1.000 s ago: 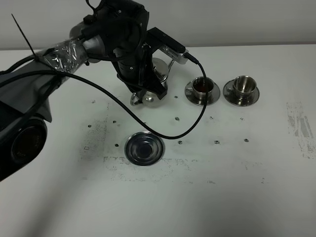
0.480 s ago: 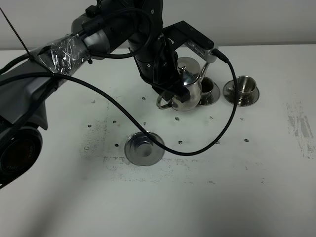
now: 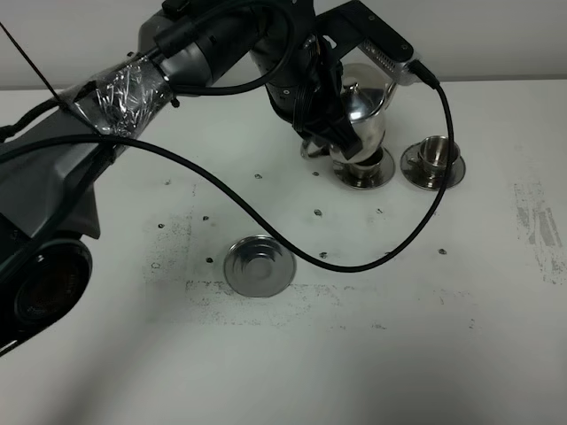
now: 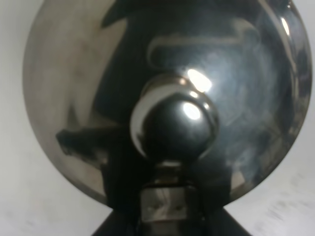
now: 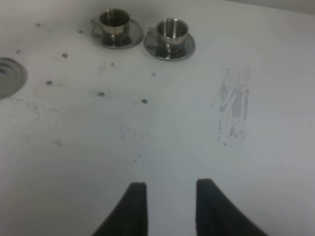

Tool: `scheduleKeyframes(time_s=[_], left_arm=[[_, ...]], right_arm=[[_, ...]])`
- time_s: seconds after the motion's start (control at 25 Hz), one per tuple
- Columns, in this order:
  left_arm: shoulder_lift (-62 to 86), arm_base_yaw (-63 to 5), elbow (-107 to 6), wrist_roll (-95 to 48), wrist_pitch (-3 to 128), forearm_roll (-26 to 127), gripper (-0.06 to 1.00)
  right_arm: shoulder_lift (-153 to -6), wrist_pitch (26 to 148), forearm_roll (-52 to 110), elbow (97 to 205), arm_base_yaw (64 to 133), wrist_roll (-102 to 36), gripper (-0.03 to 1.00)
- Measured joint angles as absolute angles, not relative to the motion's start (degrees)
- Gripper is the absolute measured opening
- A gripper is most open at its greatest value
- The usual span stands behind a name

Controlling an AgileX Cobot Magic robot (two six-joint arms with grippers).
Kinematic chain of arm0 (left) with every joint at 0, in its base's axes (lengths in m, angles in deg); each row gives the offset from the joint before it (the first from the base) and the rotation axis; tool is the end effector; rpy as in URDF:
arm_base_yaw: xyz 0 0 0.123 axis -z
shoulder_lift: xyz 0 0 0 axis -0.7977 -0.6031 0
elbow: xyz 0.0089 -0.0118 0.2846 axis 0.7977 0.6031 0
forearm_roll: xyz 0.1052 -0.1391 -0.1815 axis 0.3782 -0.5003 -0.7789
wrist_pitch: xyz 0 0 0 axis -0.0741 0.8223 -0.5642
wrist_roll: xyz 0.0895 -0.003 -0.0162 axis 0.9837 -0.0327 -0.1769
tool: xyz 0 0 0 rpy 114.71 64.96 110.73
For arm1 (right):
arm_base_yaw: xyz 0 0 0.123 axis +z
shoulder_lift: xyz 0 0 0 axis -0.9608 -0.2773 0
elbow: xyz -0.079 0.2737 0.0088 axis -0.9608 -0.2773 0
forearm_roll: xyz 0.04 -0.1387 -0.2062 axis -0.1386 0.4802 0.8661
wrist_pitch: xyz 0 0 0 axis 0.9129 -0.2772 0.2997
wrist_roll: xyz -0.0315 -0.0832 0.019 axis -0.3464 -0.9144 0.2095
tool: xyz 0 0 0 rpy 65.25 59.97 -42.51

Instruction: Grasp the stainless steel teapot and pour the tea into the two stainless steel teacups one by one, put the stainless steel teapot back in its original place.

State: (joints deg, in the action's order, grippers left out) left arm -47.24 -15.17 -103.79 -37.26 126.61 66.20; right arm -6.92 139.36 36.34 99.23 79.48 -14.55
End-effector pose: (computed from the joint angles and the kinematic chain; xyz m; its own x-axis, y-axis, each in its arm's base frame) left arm 0.4035 -0.3083 0.2698 -0.4358 0.8003 -0.4120 0.8158 0.5445 0.1948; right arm -0.0022 0.0005 0.2742 -0.4754 -0.1245 -0.8709 -0.1413 0.9879 -0.0641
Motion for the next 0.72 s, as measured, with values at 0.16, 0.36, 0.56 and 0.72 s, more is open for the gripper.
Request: scheduleKeyframes(time_s=[0.16,0.36,0.56,0.72], left_arm=[[-53.51,-15.17,-113.48,-36.03,126.67,68.78,0.18],[-60.98,-15.05,-125.61,-31.72,126.72,68.98,0.18],[-63.64,-14.84,-127.17,-29.86,122.24,69.5,0.18],[-63.99,-14.67,-127.17,-28.33,119.14,71.8,0.18]], right_arm=[[-6.92,139.36,36.34,99.23,79.48,-14.55,0.23],[-6.92,139.36,36.34,99.23,79.48,-14.55,0.23],[-6.92,139.36,36.34,99.23,79.48,-14.55,0.23],[-6.92,139.36,36.34,99.23,79.48,-14.55,0.23]])
